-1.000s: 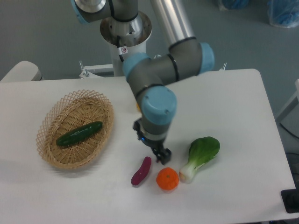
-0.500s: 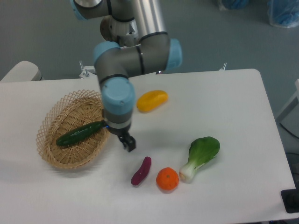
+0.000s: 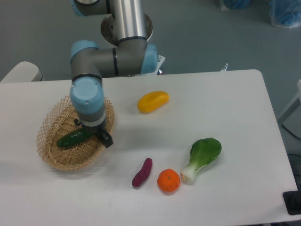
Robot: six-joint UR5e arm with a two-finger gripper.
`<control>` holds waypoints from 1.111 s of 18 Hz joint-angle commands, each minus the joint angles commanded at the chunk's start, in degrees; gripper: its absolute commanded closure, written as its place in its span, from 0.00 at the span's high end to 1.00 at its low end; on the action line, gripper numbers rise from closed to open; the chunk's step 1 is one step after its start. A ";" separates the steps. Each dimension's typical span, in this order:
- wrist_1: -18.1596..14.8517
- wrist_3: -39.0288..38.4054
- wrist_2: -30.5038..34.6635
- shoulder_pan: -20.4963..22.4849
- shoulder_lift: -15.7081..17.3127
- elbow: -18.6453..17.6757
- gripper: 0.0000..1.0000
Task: Pick up the cucumber from the basket
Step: 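Lower the gripper and close it around the green cucumber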
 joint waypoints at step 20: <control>6.43 -10.47 -1.50 -4.84 -4.31 -0.97 0.34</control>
